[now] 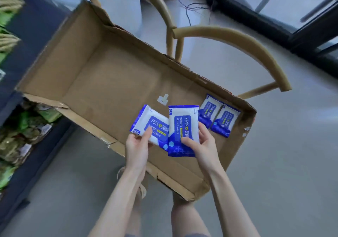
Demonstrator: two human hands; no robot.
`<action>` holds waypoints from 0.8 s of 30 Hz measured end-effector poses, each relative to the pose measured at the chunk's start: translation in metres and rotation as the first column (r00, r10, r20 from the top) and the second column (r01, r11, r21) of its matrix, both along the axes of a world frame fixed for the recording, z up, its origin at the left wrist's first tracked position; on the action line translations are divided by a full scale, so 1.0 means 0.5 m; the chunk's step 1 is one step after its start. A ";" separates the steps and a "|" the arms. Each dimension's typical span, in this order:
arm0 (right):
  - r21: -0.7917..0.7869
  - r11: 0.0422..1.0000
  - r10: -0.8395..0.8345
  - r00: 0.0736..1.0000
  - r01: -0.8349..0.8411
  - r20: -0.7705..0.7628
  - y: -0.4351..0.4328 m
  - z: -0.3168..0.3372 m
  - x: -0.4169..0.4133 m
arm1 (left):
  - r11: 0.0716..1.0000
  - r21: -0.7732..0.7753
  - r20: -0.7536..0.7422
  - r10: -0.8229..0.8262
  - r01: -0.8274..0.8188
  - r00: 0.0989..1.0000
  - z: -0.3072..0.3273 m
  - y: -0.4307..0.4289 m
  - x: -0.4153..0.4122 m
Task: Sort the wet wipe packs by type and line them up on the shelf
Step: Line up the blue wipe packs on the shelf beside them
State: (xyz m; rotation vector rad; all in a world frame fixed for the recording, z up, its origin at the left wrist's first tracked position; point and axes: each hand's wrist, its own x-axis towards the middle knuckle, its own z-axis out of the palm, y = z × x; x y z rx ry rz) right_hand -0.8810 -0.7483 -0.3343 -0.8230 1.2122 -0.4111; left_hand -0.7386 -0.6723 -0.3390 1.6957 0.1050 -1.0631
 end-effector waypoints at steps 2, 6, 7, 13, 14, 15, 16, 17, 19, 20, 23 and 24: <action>-0.022 0.999 0.045 0.999 -0.045 0.001 0.039 0.037 0.047 | 0.999 -0.018 0.029 0.049 -0.048 0.998 0.036 0.064 0.039; -0.084 0.994 0.069 0.997 -0.071 -0.019 0.143 0.103 0.154 | 0.993 -0.052 0.077 0.109 -0.105 0.991 0.107 0.209 0.138; -0.096 0.993 0.072 0.997 -0.074 -0.018 0.174 0.116 0.183 | 0.991 -0.066 0.087 0.122 -0.116 0.989 0.122 0.246 0.167; -0.133 0.973 0.199 0.977 -0.188 0.074 0.355 0.197 0.380 | 0.948 -0.160 0.133 0.295 -0.273 0.946 0.226 0.464 0.338; -0.132 0.968 0.227 0.969 -0.214 0.093 0.380 0.211 0.416 | 0.940 -0.163 0.154 0.323 -0.299 0.934 0.242 0.499 0.365; -0.132 0.962 0.256 0.960 -0.241 0.115 0.405 0.226 0.454 | 0.931 -0.165 0.186 0.354 -0.326 0.917 0.259 0.537 0.396; -0.139 0.953 0.287 0.948 -0.269 0.134 0.429 0.244 0.495 | 0.922 -0.170 0.228 0.381 -0.348 0.896 0.277 0.575 0.429; -0.149 0.946 0.309 0.939 -0.287 0.149 0.441 0.260 0.525 | 0.919 -0.172 0.268 0.391 -0.355 0.881 0.290 0.599 0.453; -0.186 0.925 0.362 0.914 -0.330 0.180 0.469 0.300 0.594 | 0.897 -0.213 0.328 0.439 -0.387 0.836 0.326 0.650 0.507; -0.212 0.915 0.382 0.905 -0.343 0.188 0.481 0.320 0.628 | 0.883 -0.240 0.351 0.465 -0.403 0.813 0.347 0.672 0.533; -0.297 0.883 0.431 0.878 -0.363 0.210 0.511 0.381 0.729 | 0.855 -0.289 0.396 0.516 -0.431 0.760 0.408 0.727 0.607; -0.321 0.873 0.446 0.866 -0.366 0.225 0.518 0.402 0.766 | 0.847 -0.311 0.400 0.528 -0.431 0.749 0.429 0.742 0.633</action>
